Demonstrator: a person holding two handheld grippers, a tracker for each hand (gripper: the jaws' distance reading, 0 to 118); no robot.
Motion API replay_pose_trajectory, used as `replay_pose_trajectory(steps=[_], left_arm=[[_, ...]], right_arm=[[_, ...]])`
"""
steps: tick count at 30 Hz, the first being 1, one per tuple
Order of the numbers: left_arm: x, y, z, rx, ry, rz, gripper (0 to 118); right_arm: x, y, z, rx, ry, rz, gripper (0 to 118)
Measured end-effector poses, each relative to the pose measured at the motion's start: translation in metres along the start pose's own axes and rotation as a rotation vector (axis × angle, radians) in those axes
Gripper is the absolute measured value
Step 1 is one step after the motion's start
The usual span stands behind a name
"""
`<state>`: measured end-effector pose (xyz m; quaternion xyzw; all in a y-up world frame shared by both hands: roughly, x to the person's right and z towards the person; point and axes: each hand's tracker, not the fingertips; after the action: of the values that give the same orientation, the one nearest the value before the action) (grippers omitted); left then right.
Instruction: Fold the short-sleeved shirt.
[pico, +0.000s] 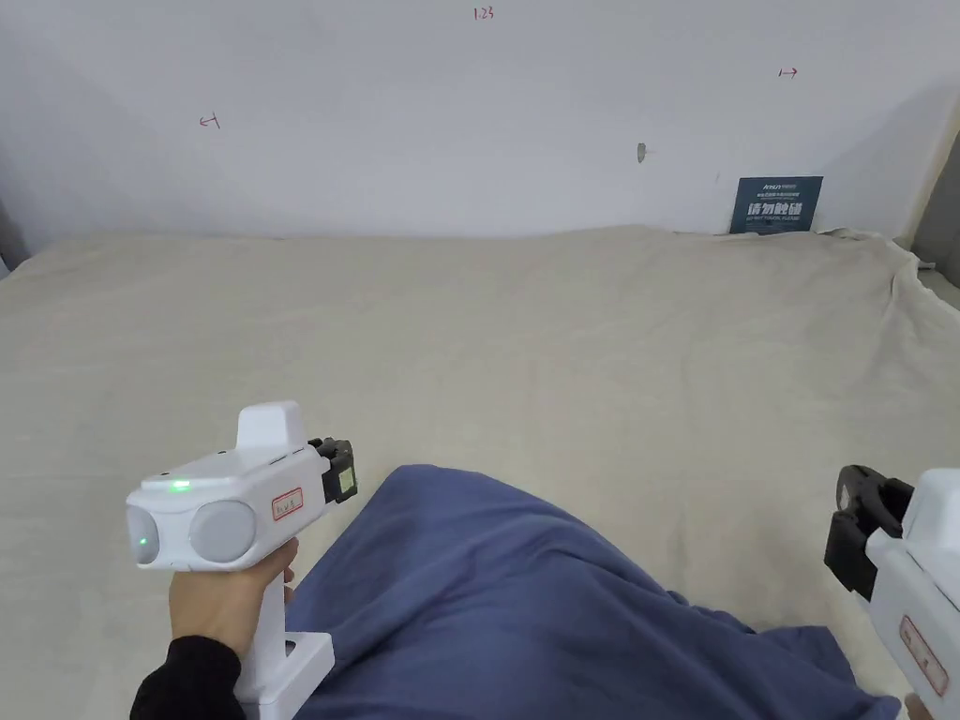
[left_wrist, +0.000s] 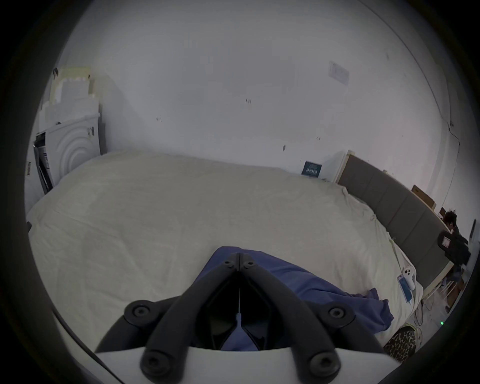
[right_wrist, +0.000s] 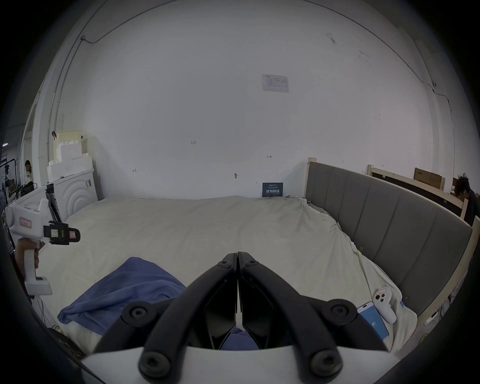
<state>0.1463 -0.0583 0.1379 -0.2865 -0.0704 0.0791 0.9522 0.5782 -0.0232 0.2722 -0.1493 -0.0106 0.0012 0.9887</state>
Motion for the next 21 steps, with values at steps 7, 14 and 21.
replay_pose_trajectory(steps=[7,14,21], left_arm=[[-0.015,0.028,-0.124,-0.239,0.055,0.036,86],[-0.01,0.019,-0.225,-0.374,0.097,-0.076,85],[-0.006,-0.012,-0.276,-0.516,0.098,-0.145,56]], right_arm=[[0.019,-0.02,-0.044,-0.081,-0.037,-0.005,0],[0.041,-0.04,-0.082,-0.149,-0.082,-0.017,0],[0.056,-0.057,-0.094,-0.206,-0.122,-0.041,0]])
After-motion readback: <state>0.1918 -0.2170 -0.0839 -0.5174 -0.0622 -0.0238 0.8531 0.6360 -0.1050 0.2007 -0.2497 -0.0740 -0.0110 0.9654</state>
